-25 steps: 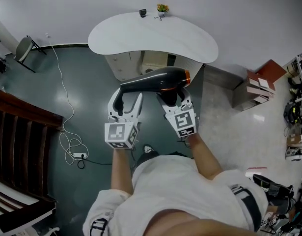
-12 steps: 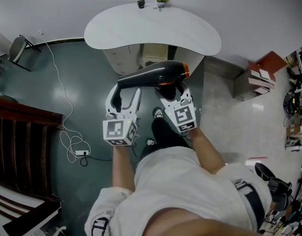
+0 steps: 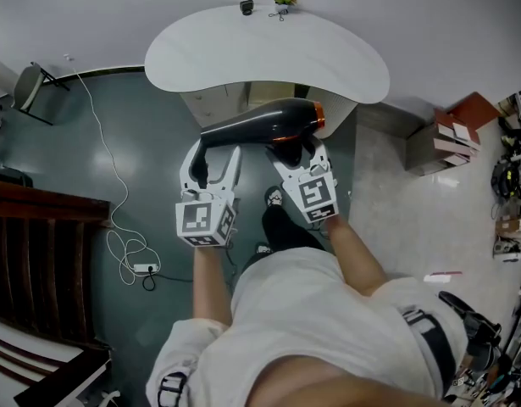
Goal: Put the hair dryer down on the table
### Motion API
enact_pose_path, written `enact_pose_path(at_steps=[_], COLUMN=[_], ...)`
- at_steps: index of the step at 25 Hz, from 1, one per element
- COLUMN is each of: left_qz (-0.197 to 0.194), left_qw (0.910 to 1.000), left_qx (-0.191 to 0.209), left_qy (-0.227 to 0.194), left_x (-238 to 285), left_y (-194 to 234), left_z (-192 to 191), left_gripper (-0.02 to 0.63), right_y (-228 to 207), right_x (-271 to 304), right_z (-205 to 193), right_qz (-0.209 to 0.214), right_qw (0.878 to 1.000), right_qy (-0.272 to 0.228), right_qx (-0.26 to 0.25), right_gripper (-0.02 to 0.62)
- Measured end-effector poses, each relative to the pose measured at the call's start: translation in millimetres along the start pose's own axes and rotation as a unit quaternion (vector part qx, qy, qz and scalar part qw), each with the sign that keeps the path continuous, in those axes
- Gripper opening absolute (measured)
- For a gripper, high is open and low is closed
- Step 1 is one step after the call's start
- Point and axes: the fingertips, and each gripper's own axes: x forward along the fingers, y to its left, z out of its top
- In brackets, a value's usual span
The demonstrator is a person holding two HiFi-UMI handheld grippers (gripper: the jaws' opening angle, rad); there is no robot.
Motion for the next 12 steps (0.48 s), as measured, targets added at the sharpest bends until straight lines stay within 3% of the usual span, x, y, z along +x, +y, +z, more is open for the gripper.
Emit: enact_pose_path(at_steps=[12], left_qz=[-0.006], left_qw=[0.9999], left_qx=[-0.011], left_qy=[-0.004], left_x=[112.7], left_y=[43.2], left_z=[4.3], left_gripper=[0.307], right_y=[-76.1], right_x=[93.0], right_z=[1.3], right_qz=[-0.005], right_qw=[1.0], right_qy=[0.008], right_qx=[-0.01], right_gripper=[0.279])
